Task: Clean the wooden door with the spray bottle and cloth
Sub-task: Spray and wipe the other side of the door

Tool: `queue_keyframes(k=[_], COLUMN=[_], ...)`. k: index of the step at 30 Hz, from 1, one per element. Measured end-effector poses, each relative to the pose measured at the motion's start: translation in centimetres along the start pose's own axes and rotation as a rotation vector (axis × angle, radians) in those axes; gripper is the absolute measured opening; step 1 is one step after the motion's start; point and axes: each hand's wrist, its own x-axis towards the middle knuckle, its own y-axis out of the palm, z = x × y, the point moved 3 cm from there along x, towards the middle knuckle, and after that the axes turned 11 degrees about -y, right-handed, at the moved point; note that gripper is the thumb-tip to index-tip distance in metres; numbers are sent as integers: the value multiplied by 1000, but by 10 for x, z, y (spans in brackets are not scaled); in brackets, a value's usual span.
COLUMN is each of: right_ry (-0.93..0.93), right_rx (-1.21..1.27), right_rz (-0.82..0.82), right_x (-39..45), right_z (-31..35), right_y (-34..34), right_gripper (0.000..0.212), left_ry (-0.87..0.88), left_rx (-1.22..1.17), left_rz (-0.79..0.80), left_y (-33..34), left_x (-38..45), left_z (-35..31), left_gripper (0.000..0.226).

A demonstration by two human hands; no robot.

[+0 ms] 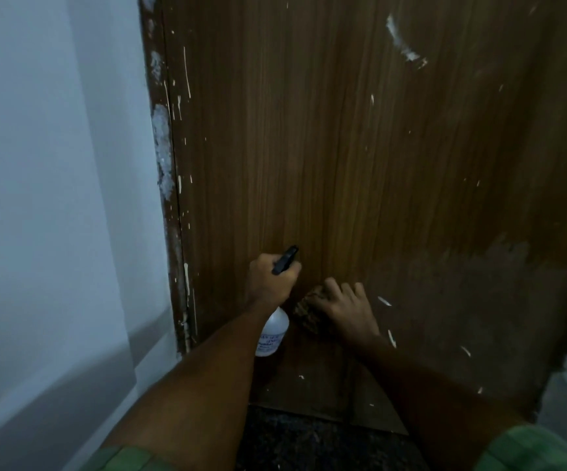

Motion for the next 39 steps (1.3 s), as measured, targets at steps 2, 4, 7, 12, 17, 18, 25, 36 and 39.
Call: queue_keyframes(k=[2, 4, 7, 12, 17, 18, 25, 36, 39], right_ry=[122, 312, 378, 6, 396, 456, 91, 225, 14], right_rx=[5, 39, 6, 0, 5, 11, -55, 54, -18], right_rz=[-210, -491, -564, 99, -498, -584, 2, -104, 182], right_x=[14, 28, 22, -36, -6, -4, -58, -65, -91], right_z=[-19, -39, -46, -29, -78, -82, -57, -86, -87], right_y=[-28, -64, -74, -19, -79, -89, -18, -35, -15], right_gripper=[75, 68, 64, 66, 71, 67, 62, 48, 44], left_ry=[23, 67, 86, 64, 113, 124, 146, 189, 169], left_rx=[32, 57, 60, 53, 63, 66, 91, 68, 49], left_rz=[25, 47, 25, 54, 99, 98, 144, 182, 219], left_y=[4, 8, 12, 25, 41, 43, 63, 100, 112], left_x=[-3, -3, 0, 0, 4, 5, -4, -19, -21], left_z=[-6, -9, -3, 0, -11, -14, -25, -47, -50], left_gripper=[32, 42, 45, 45, 35, 36, 32, 38, 32])
